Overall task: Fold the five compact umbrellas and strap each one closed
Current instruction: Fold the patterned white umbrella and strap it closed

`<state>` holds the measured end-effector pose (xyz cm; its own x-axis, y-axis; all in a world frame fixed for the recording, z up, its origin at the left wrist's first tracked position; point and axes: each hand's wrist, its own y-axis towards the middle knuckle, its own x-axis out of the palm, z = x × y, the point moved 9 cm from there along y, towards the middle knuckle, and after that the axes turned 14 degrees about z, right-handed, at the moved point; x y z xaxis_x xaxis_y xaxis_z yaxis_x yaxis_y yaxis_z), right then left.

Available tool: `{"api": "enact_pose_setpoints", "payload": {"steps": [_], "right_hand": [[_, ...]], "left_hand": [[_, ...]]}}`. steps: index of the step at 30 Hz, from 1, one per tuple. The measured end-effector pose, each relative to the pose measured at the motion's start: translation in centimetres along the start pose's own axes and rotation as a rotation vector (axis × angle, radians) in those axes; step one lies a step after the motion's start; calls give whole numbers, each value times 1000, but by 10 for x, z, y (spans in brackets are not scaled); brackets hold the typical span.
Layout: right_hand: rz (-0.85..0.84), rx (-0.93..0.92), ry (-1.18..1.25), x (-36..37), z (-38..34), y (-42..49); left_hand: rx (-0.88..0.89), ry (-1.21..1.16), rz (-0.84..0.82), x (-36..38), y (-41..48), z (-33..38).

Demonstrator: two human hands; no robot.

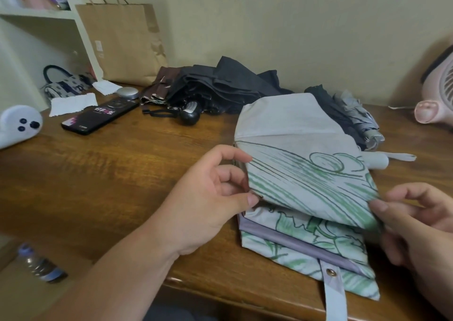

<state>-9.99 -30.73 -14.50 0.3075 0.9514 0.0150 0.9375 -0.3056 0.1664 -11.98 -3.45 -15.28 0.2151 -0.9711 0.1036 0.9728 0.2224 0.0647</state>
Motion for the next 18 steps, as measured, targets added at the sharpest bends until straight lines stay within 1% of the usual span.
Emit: {"api": "enact_pose_setpoints", "payload": {"steps": [3,9,11,13,18], "right_hand": [[-7,8,41,3,-3,-1],[-10,25,18,-3,1,0],[-4,50,53,-1,0,1],[-29,75,78,5,-2,0],[-32,66,25,1,4,1]], "left_hand": [[-10,-53,4,-1,0,1],[-21,-7,58,-3,1,-2],[-26,-22,86,-6,2,-2],[-16,-41,99,-9,2,0],[59,-76,96,-12,0,7]]}}
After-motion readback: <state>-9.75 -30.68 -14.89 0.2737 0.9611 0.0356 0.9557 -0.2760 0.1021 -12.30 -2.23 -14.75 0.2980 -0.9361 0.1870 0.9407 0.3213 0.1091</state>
